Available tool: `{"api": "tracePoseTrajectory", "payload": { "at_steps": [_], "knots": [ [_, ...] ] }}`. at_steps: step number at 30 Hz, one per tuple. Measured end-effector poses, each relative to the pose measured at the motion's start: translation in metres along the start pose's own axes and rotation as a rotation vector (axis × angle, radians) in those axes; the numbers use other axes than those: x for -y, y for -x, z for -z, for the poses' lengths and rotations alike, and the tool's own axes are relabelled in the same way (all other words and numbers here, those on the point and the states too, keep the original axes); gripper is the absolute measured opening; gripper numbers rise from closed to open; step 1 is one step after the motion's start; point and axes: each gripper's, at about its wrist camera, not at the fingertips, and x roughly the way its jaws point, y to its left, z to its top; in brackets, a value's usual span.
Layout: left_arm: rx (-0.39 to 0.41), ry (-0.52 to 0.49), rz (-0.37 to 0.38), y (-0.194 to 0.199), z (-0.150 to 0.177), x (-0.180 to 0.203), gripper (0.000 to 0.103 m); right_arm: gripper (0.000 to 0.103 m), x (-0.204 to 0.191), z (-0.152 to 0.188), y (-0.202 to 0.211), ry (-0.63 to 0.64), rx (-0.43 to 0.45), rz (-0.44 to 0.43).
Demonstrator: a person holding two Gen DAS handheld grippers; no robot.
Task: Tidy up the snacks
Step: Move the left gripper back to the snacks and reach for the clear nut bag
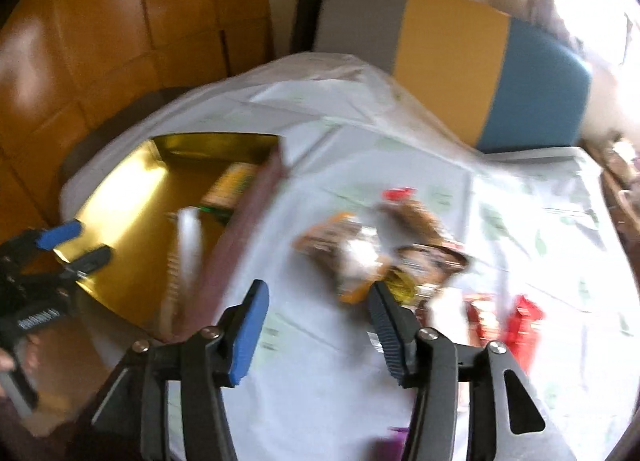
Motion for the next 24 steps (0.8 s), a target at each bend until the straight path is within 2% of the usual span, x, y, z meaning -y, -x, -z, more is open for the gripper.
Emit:
{"api": "tracePoseTrajectory", "payload": {
  "at_steps": [6,9,10,13,14,16,18,20,23,24],
  "knots": [
    [-0.019,-0.014,0.041,-0.001,-0.003,0.013,0.074,0.063,0.064,0.019,0.009,-0.035,-0.019,0.139],
    [-0.037,-0.021,0.063,-0.003,-0.006,0.021,0.072,0.064,0.097,0.029,0.009,-0.105,-0.011,0.193],
    [-0.045,-0.025,0.077,-0.004,-0.007,0.024,0.068,0.064,0.112,0.034,0.008,-0.157,-0.01,0.203],
    [-0.059,-0.067,0.098,-0.006,-0.013,0.038,0.065,0.064,0.14,0.044,0.001,-0.295,-0.035,0.203],
    [-0.059,-0.086,0.12,-0.005,-0.017,0.046,0.065,0.064,0.151,0.046,-0.002,-0.351,-0.062,0.207],
    [-0.066,-0.106,0.163,-0.006,-0.024,0.057,0.064,0.065,0.162,0.047,0.0,-0.41,-0.054,0.187],
    [-0.091,-0.114,0.209,-0.011,-0.033,0.068,0.06,0.07,0.167,0.046,0.003,-0.448,-0.044,0.186],
    [-0.124,-0.114,0.248,-0.018,-0.043,0.081,0.051,0.071,0.172,0.046,0.005,-0.476,-0.043,0.175],
    [-0.147,-0.128,0.283,-0.027,-0.056,0.1,0.046,0.072,0.173,0.047,0.008,-0.49,-0.037,0.169],
    [-0.177,-0.123,0.307,-0.034,-0.062,0.109,0.046,0.074,0.174,0.047,0.009,-0.494,-0.032,0.168]
  ]
}}
